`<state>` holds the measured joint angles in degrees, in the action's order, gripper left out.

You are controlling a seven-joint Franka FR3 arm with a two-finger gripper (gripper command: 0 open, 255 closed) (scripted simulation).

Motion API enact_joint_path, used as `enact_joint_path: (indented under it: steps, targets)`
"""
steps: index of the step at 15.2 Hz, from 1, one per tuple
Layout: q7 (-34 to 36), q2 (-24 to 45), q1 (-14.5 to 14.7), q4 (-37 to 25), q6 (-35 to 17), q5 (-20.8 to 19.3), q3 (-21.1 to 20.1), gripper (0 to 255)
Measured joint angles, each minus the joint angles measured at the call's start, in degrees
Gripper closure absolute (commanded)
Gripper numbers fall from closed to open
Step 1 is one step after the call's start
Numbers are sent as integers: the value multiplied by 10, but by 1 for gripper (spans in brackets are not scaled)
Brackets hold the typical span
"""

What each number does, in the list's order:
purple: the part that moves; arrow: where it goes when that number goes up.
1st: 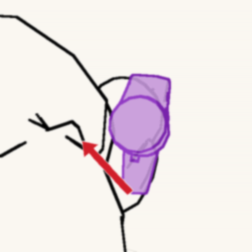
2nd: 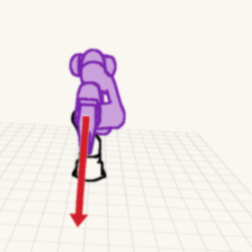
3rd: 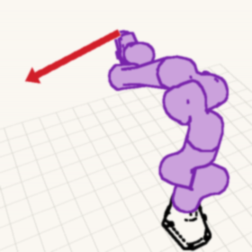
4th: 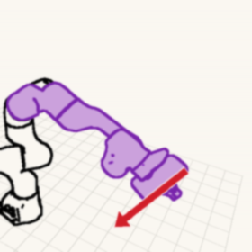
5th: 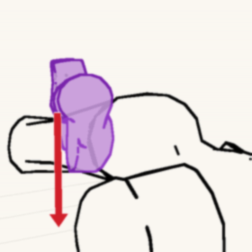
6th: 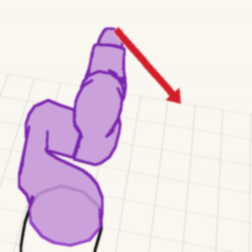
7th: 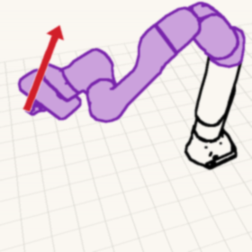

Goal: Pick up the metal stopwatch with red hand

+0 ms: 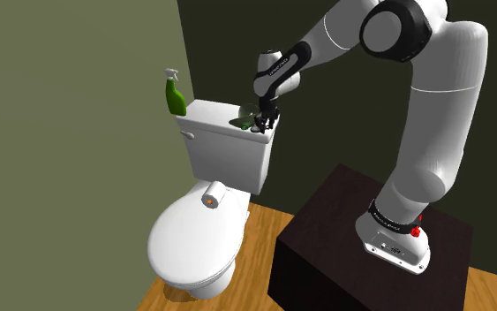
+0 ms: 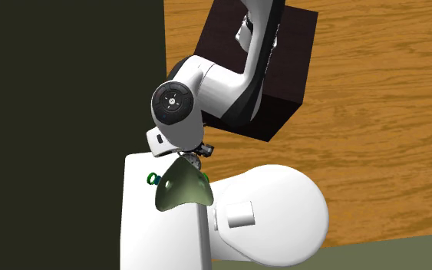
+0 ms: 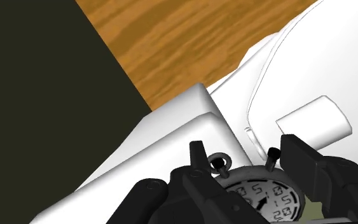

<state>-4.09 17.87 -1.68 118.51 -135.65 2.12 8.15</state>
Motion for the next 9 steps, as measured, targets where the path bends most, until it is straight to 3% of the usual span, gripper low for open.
enact_joint_path:
  steps: [9]
  targets:
    - [6,-46,4,-13,59,-9,3,255]
